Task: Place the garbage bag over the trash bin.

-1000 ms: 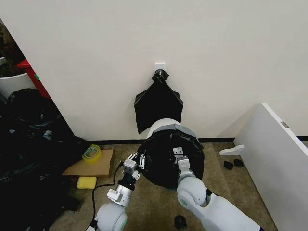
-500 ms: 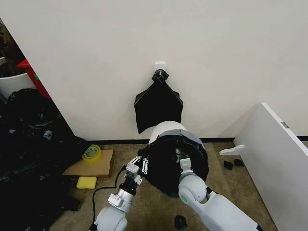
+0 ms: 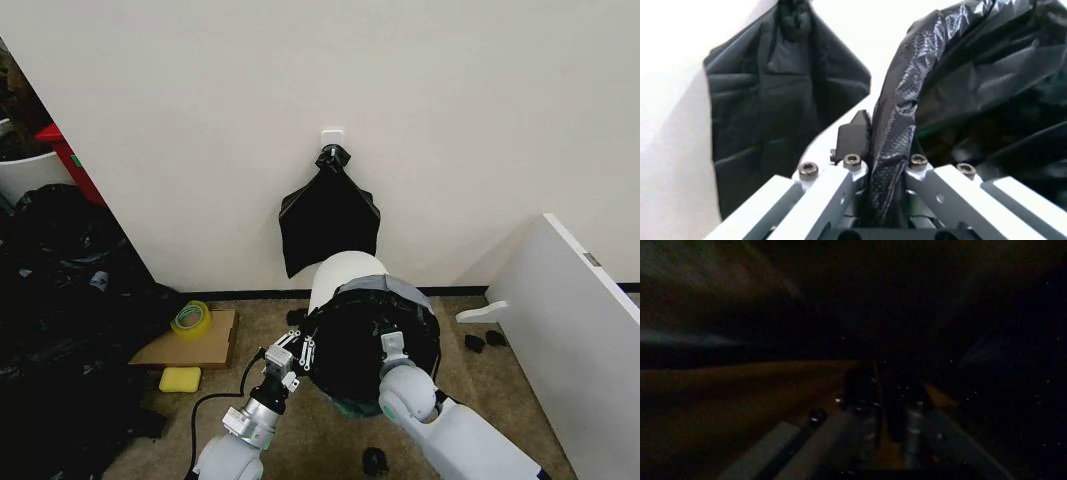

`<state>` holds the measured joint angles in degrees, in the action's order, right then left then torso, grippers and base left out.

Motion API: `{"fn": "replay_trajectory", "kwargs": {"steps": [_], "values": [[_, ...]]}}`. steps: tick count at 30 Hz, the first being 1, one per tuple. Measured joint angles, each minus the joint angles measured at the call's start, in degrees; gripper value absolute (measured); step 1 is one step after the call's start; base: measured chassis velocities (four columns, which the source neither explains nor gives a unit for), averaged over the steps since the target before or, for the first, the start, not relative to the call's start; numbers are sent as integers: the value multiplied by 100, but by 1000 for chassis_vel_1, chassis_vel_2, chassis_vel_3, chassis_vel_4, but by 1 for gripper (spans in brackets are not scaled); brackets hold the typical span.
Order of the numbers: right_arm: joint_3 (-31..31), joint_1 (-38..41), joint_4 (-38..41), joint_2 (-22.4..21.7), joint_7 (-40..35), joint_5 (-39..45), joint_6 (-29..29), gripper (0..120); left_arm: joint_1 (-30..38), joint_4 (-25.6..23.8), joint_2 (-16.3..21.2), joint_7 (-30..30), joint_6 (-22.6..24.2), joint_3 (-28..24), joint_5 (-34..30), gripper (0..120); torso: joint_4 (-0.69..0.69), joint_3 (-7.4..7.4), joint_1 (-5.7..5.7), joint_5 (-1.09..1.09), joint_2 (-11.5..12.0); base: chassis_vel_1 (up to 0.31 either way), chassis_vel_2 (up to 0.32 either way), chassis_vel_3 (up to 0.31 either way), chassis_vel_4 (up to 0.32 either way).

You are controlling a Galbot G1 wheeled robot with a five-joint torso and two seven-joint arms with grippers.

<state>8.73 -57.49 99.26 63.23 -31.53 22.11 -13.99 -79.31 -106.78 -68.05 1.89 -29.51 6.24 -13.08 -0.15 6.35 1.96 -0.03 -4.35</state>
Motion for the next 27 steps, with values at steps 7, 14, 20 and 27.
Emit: {"fn": "replay_trajectory", "kwargs": {"steps": [7,14,20,27], "values": [[129,-350,586,-315,694,-491,882,34,183,287,-61,-194,68,111,-77,1,0,0,0,-2,0,0,0,0,0],[292,-511,1024,-451,855,-581,1006,58,257,337,-99,-271,190,162,-181,1,1,0,0,0,0,0,0,0,0],[179,-733,1200,-570,1766,-679,1881,83,383,483,-140,-429,463,251,-507,1,1,0,0,0,0,0,0,0,0],[-572,-1061,771,-598,4631,-905,4094,100,491,402,-185,-782,1134,343,-1268,1,1,0,0,1,0,0,0,0,0]]}}
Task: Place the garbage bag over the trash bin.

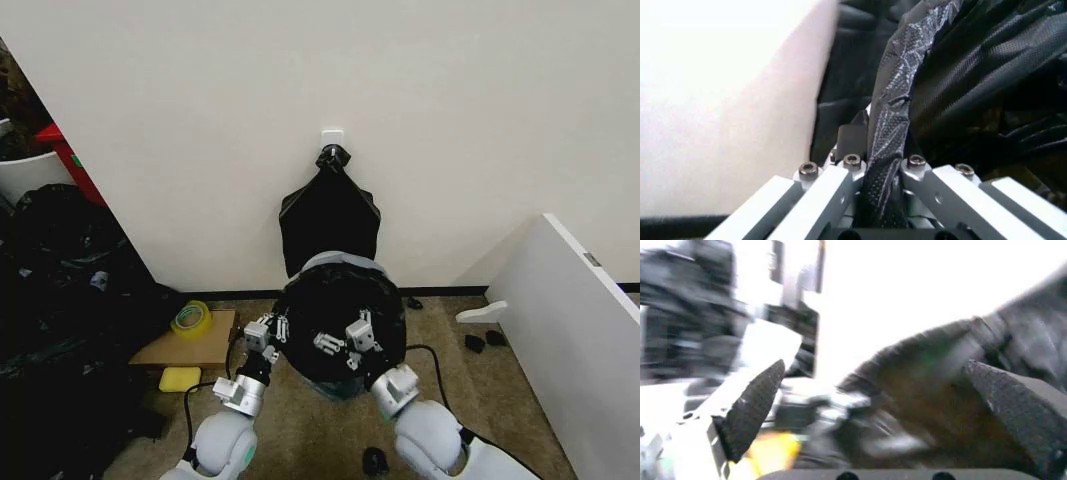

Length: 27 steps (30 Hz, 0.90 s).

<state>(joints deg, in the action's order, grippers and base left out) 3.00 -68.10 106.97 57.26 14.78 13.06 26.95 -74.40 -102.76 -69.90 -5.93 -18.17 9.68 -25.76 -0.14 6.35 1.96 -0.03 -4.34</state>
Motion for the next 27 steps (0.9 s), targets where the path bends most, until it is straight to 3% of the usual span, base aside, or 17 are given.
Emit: {"fn": "replay_trajectory", "kwargs": {"steps": [6,9,12,13,16,19,27], "values": [[-190,-80,-26,87,830,82,651,100,-24,-249,5,-343,476,92,-446,1,0,0,0,0,0,0,0,0,0],[-343,-143,73,164,689,-31,637,100,-60,-388,3,-523,645,121,-660,1,2,0,0,-1,0,0,0,0,0],[-510,-321,232,203,-246,-623,261,100,-76,-508,-5,-726,814,159,-832,1,-1,0,0,0,0,0,0,0,0],[-510,-321,232,203,-246,-623,261,100,-76,-508,-5,-726,814,159,-832,1,-1,0,0,0,0,0,0,0,0],[-532,-586,526,216,-1923,-1012,-697,100,-108,-561,-54,-1062,1025,297,-921,1,-2,0,0,-2,0,0,0,0,0],[-493,-733,635,253,-2469,-901,-1032,100,-121,-571,-107,-1276,1157,510,-1021,1,-1,0,0,-1,0,0,0,0,0],[-506,-1053,426,423,-2223,-1092,-745,100,-188,-870,-171,-1691,1648,996,-1671,1,-1,0,0,-1,0,0,0,0,0]]}}
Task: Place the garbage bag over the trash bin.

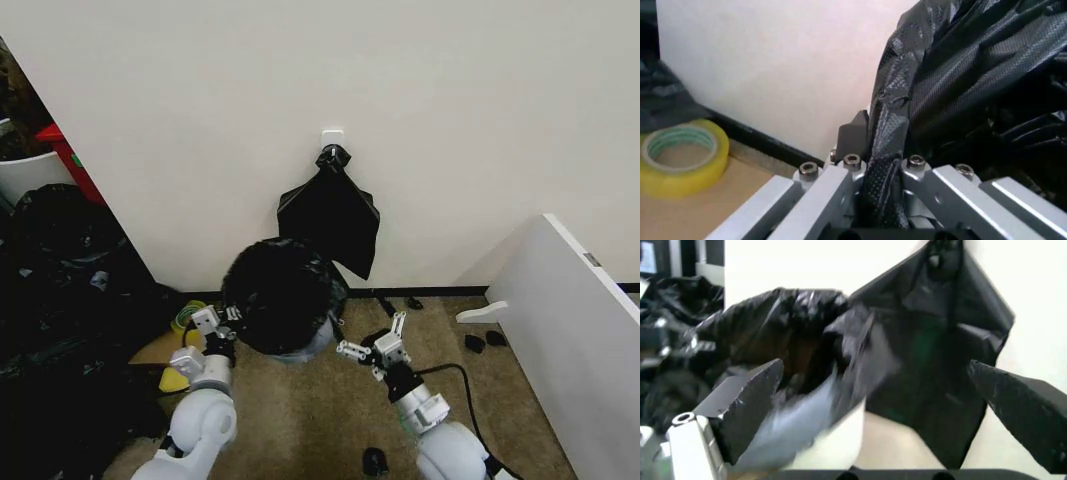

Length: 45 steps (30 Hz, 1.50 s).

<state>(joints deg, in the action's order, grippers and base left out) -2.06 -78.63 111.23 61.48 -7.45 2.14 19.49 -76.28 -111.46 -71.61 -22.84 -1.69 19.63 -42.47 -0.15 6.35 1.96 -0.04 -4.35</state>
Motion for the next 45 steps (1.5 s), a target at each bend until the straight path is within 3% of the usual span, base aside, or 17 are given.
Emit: {"fn": "replay_trajectory", "kwargs": {"steps": [9,17,24,31,38,40,43,45], "values": [[122,-15,-20,197,878,744,551,100,-118,-201,17,-22,71,41,-94,1,0,0,0,0,0,0,0,0,0],[11,62,-482,227,-178,-540,-204,100,-146,-386,8,-35,127,33,-147,1,0,0,0,1,0,0,0,0,0],[55,180,-615,280,-243,-400,-223,100,-169,-455,16,-48,146,1,-172,1,0,0,0,1,0,0,0,0,0],[157,333,-728,312,268,292,124,100,-183,-477,8,-54,153,-48,-184,1,1,0,0,0,0,0,0,0,0],[75,516,-1190,344,263,-301,191,100,-215,-639,12,-89,232,-41,-279,1,4,0,0,2,0,0,0,0,0],[0,586,-1324,378,128,-655,212,100,-223,-704,8,-84,262,-49,-325,1,-1,0,0,-5,0,0,0,0,0],[-77,615,-1427,392,52,-941,264,100,-224,-720,12,-96,272,-27,-340,0,-2,1,0,6,0,0,0,0,0],[-112,613,-1465,393,17,-1082,309,100,-224,-736,16,-101,273,2,-360,0,2,1,1,-2,0,0,0,0,0]]}}
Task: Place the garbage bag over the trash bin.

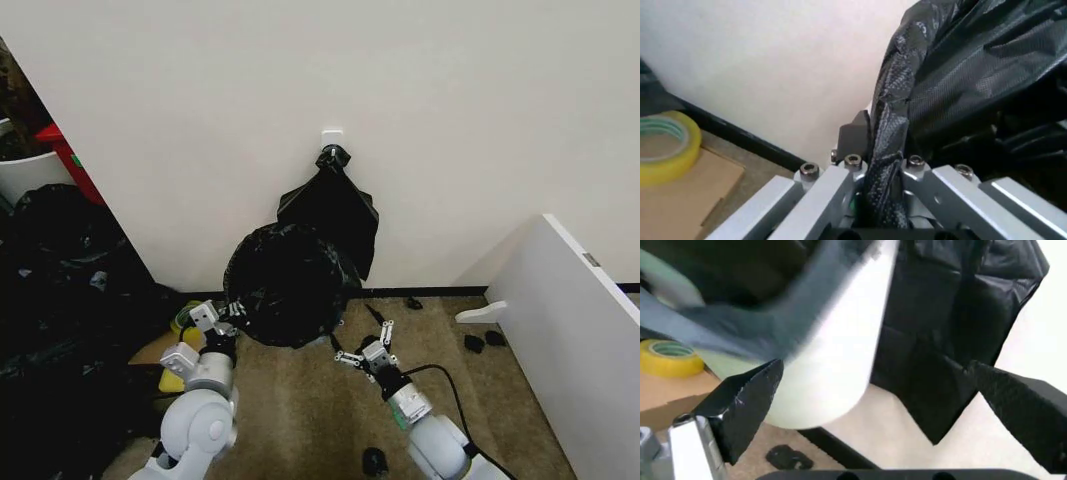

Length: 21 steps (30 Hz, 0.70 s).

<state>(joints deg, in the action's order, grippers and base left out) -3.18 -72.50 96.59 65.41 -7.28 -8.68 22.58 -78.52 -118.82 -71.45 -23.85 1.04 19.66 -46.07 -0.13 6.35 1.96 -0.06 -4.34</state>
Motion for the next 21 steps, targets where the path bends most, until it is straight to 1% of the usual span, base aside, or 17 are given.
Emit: {"fn": "replay_trajectory", "kwargs": {"steps": [1,4,10,12,14,15,18,19,20,21], "values": [[2,-6,-6,-1,-23,-15,0,100,0,-23,0,0,5,6,-25,0,-1,0,0,4,0,0,0,0,0],[-1,17,-67,5,-84,-24,-3,100,-10,-83,-2,-13,46,13,-97,0,-3,0,0,2,0,0,0,0,0],[-46,135,-160,42,-194,29,-8,100,-46,-171,0,-30,93,15,-130,0,-1,0,0,3,0,0,0,0,0],[-53,162,-139,46,-154,274,81,100,-47,-177,6,-32,101,24,-133,0,-1,0,0,3,0,0,0,0,0],[-10,118,-43,-13,40,731,138,100,-15,-147,21,-33,101,57,-150,0,-1,-1,0,3,0,0,0,0,0],[-10,118,-43,-13,40,731,138,100,-15,-147,21,-33,101,57,-150,0,-1,-1,0,3,0,0,0,0,0],[67,-5,47,-215,1089,2478,319,100,70,-29,53,-22,70,116,-166,0,-2,0,0,3,0,0,0,0,0],[67,-5,47,-215,1089,2478,319,100,70,-29,53,-22,70,116,-166,0,-2,0,0,3,0,0,0,0,0],[76,-22,52,-270,1502,3089,371,100,99,12,59,-14,54,129,-167,0,-3,0,0,3,0,0,0,0,0],[75,-24,49,-333,2132,3876,420,100,134,56,64,-4,38,145,-177,0,-2,0,0,3,0,0,0,0,0]]}}
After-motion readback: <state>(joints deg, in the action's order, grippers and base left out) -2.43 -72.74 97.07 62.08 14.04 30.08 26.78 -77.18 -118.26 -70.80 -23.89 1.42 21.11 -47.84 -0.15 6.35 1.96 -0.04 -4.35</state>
